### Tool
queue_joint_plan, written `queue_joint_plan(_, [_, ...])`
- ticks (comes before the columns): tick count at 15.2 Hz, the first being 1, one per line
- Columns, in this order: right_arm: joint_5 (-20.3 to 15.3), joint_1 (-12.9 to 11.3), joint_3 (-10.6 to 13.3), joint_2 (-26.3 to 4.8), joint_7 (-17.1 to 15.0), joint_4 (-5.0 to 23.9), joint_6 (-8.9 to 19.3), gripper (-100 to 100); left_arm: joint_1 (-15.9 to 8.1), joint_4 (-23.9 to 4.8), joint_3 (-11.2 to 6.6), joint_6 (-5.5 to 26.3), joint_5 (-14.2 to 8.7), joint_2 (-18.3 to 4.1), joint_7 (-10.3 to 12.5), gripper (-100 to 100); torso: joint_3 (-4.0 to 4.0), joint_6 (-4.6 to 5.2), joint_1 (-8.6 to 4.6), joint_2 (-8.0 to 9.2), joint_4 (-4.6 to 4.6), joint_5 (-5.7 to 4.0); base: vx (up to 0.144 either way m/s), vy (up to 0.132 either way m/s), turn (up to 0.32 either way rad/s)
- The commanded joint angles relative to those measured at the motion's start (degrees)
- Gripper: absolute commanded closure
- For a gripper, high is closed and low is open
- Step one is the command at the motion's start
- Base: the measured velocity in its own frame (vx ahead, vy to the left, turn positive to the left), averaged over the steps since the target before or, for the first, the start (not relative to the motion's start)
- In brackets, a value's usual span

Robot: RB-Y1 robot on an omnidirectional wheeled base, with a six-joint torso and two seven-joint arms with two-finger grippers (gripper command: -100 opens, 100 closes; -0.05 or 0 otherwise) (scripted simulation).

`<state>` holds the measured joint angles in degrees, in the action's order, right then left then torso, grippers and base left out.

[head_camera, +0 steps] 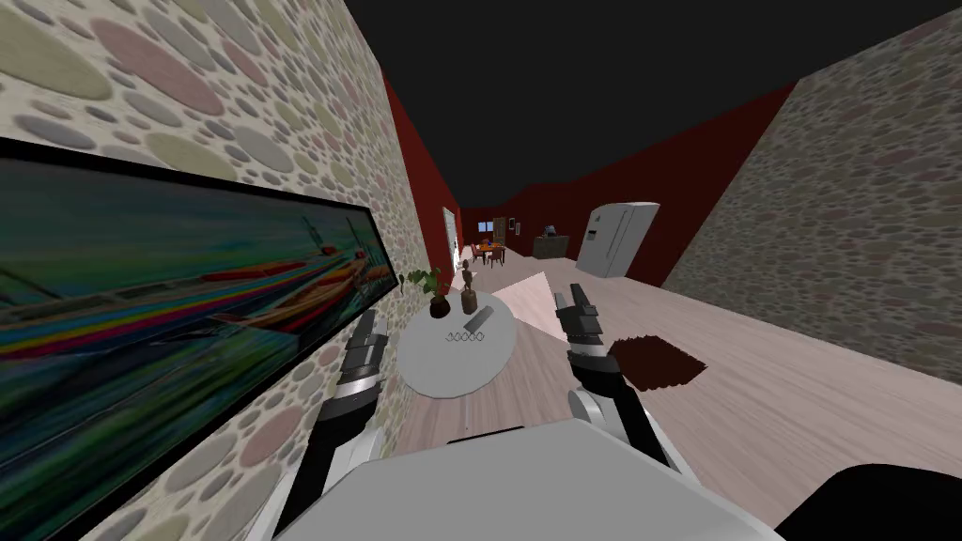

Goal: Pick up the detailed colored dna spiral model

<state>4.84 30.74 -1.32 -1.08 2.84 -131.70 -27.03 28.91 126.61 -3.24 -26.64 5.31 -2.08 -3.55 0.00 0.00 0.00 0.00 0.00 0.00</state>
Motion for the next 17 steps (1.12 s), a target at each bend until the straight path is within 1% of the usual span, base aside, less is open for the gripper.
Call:
queue_joint_plan(1, [0.00,0.00,0.00,0.00,0.00,0.00,0.00,0,0.21,-0.83,-0.04,0.69,-1.44,-1.43,0.86,-100,0.00,0.00,0.00,0.00,0.00,0.00,-0.017,-0.007,-0.234])
queue_joint_plan(4, [0.00,-0.02,0.01,0.00,0.00,0.00,0.00,0,0.59,-3.02,-0.20,2.34,-4.89,-4.68,2.90,-100,0.09,0.08,-0.06,0.17,0.03,-0.01,-0.050,-0.022,-0.449])
queue_joint_plan(5, [0.00,-0.03,0.01,0.00,0.00,0.00,0.00,0,0.59,-3.02,-0.20,2.34,-4.89,-4.68,2.90,-100,0.11,0.08,-0.08,0.21,0.04,-0.01,-0.046,-0.027,-0.280])
queue_joint_plan(7, [0.00,-0.02,0.01,0.00,0.00,0.00,0.00,0,0.85,-5.31,-0.37,3.90,-7.93,-7.60,4.79,-100,0.12,0.05,-0.09,0.20,0.04,-0.02,-0.042,-0.033,-0.358])
queue_joint_plan(8, [0.00,-0.03,0.01,0.00,0.00,0.00,0.00,0,0.85,-5.31,-0.37,3.90,-8.14,-7.60,4.79,-100,0.12,0.08,-0.11,0.21,0.04,-0.03,-0.039,-0.024,-0.349])
queue_joint_plan(9, [0.00,-0.02,0.01,0.00,0.00,0.00,0.00,0,0.97,-6.74,-0.48,4.82,-10.03,-9.22,5.87,-100,0.12,0.05,-0.08,0.20,0.04,-0.02,-0.033,-0.025,-0.315])
queue_joint_plan(10, [0.00,-0.02,0.01,0.00,0.00,0.00,0.00,0,0.97,-6.74,-0.48,4.82,-10.03,-9.22,5.87,-100,0.10,0.06,-0.07,0.18,0.04,-0.01,-0.026,-0.024,-0.260])
queue_joint_plan(11, [0.00,-0.01,0.01,0.00,0.00,0.00,0.00,0,1.06,-8.36,-0.59,5.84,-12.08,-10.93,7.03,-100,0.09,0.03,-0.05,0.16,0.03,-0.01,-0.021,-0.026,-0.320])
queue_joint_plan(12, [0.00,-0.02,0.01,0.00,0.00,0.00,0.00,0,1.06,-8.36,-0.59,5.84,-12.08,-10.93,7.03,-100,0.08,0.06,-0.06,0.14,0.03,-0.01,-0.016,-0.020,-0.286])
queue_joint_plan(13, [0.00,-0.01,0.01,0.00,0.00,0.00,0.00,0,1.14,-9.92,-0.69,6.95,-14.03,-12.72,8.27,-100,0.07,0.04,-0.05,0.12,0.03,-0.01,-0.018,-0.020,-0.330])
queue_joint_plan(14, [0.00,-0.02,0.01,0.00,0.00,0.00,0.00,0,1.14,-10.18,-0.69,6.95,-14.29,-12.72,8.27,-100,0.06,0.06,-0.04,0.11,0.02,0.00,-0.018,-0.017,-0.304])
queue_joint_plan(15, [0.00,-0.01,0.00,0.00,0.00,0.00,0.00,0,1.19,-12.08,-0.77,8.17,-15.92,-14.40,9.56,-100,0.06,0.04,-0.02,0.11,0.02,-0.01,-0.019,-0.022,-0.423])
queue_joint_plan(16, [0.00,-0.02,0.01,0.00,0.00,0.00,0.00,0,1.19,-12.18,-0.77,8.17,-16.66,-14.57,9.56,-100,0.06,0.07,-0.01,0.11,0.02,-0.01,-0.020,-0.014,-0.352])
queue_joint_plan(17, [0.00,-0.01,0.00,0.00,0.00,0.00,0.00,0,1.20,-13.92,-0.84,9.49,-18.37,-16.47,10.91,-100,0.06,0.04,0.01,0.11,0.02,0.00,-0.024,-0.016,-0.317])
